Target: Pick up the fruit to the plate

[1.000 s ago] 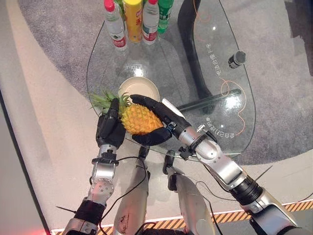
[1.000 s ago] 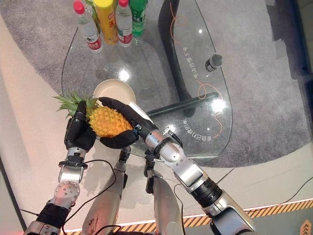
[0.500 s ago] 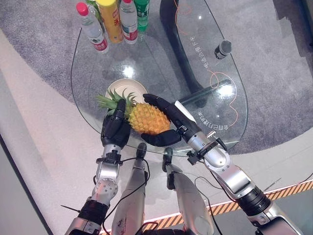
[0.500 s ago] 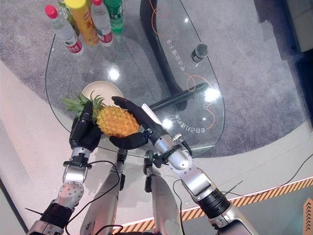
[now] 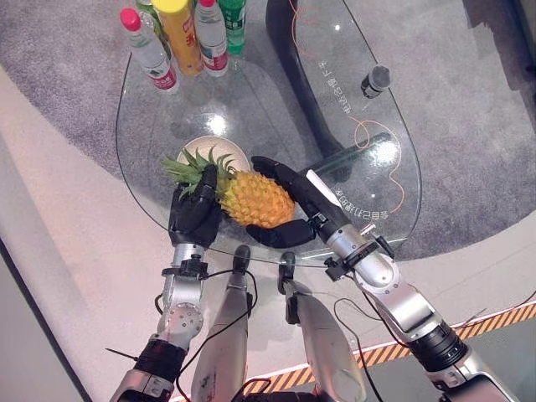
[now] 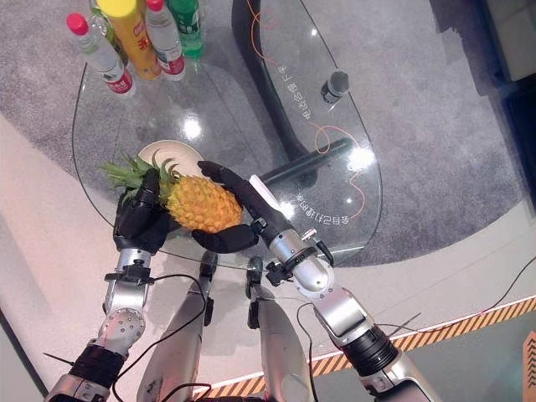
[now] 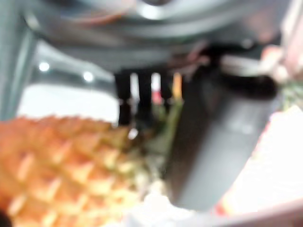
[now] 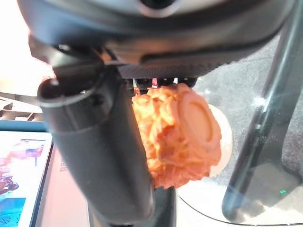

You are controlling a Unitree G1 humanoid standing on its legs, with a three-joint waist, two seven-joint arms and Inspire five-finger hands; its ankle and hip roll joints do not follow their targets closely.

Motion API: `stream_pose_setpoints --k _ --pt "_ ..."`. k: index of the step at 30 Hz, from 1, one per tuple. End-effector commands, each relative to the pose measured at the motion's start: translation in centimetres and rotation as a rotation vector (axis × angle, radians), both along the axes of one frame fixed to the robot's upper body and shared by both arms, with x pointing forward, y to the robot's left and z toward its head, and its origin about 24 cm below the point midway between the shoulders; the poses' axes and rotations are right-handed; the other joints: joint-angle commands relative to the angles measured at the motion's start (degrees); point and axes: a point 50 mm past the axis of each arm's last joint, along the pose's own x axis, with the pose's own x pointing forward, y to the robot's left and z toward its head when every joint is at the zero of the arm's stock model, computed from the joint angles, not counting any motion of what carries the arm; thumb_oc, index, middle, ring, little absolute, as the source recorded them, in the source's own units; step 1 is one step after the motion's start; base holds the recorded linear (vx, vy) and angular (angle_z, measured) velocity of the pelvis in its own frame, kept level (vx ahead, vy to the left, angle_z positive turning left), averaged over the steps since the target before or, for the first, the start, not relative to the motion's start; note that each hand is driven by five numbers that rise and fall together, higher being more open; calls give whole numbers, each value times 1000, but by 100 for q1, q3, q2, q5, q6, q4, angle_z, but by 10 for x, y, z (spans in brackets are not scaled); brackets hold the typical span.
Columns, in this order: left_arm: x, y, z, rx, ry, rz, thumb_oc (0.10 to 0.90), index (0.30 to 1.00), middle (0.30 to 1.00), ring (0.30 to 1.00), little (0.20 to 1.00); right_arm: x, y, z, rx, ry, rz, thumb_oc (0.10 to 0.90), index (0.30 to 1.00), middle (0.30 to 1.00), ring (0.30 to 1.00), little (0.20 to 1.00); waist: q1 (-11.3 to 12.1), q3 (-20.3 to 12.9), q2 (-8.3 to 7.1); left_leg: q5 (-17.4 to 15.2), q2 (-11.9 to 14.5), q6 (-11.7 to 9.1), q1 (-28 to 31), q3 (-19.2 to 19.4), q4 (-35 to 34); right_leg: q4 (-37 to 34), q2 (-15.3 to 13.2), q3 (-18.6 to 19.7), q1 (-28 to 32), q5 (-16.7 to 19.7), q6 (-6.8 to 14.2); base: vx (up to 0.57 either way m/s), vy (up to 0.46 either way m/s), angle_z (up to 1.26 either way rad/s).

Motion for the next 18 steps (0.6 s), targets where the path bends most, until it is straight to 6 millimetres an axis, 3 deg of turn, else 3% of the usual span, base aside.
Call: stream_pose_setpoints --k 1,8,18 --pt "-15 42 95 50 -513 283 100 300 300 300 200 0 -40 32 15 -141 -159 800 900 900 900 900 50 -105 -190 -595 -261 235 9 -57 270 124 45 -310 -41 197 104 0 0 0" --pt "-22 46 126 196 -600 503 100 300 300 300 200 2 -42 35 -10 -134 -167 800 900 900 900 900 9 -105 -115 -516 -267 163 -140 -69 313 242 47 -317 -193 112 16 -5 17 -3" --pt "-20 43 137 246 -567 719 100 300 300 300 200 5 -39 39 -44 -134 -150 800 900 900 900 900 -74 -105 -23 -417 -230 70 -370 -6 364 355 37 -298 -420 53 -54 -17 41 -2"
